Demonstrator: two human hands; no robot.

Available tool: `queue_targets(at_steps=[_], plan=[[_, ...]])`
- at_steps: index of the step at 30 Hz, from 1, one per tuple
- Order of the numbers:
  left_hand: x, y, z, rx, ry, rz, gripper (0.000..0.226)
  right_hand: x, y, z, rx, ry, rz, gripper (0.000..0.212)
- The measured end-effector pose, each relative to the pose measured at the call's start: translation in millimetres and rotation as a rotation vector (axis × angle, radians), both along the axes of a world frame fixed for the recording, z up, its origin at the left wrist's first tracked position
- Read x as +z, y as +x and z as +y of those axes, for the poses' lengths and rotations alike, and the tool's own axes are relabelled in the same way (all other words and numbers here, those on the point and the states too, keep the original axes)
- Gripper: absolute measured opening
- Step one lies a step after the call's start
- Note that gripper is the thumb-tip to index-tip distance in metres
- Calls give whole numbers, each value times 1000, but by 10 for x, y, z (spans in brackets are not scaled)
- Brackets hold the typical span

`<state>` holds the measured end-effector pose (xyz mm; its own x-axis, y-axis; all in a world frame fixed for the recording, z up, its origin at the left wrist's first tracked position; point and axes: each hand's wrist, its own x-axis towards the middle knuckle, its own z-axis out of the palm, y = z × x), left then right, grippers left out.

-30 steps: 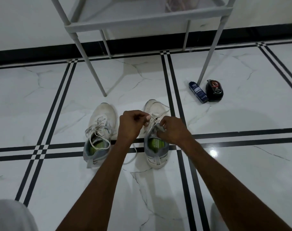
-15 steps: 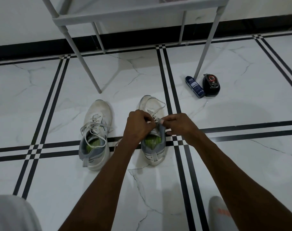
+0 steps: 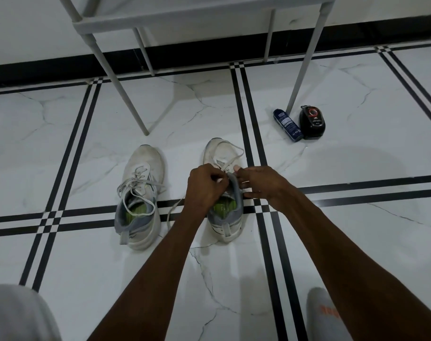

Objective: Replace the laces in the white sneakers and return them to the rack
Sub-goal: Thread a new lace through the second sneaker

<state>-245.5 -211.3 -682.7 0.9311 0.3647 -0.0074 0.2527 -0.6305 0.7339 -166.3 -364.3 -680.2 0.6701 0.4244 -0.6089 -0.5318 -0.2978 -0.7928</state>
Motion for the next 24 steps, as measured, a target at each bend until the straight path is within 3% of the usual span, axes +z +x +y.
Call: queue_targets(at_steps=[4,8,12,14,16,18,20,23,24], plan=[[-20,-64,-135,139,37,-61,8,-52,-7,112,-12,-56,-1,9],[-33,-216,-376,260,195,-75,18,-41,0,183,3,-57,-72,17],[-100,-227,-409,271,231,-32,30,6,41,102,39,-61,-127,17],[-116,-224,-397,287,240,-43,28,-1,210,-45,-259,-107,-227,20],[-130,-245,-400,296,242,-62,24,18,435,-269,-724,-277,-477,15],[-147,-253,-400,303,239,-75,22,76,529,-419,-899,-296,-737,9],[-159,-244,-401,313,222,-86,20,89,446,-355,-607,-237,-898,10],[-165,-212,-406,310,189,-106,20,2,137,-85,110,-275,-804,21],[-171,-207,-401,308,179,-112,22,-45,45,-3,232,-298,-771,21]])
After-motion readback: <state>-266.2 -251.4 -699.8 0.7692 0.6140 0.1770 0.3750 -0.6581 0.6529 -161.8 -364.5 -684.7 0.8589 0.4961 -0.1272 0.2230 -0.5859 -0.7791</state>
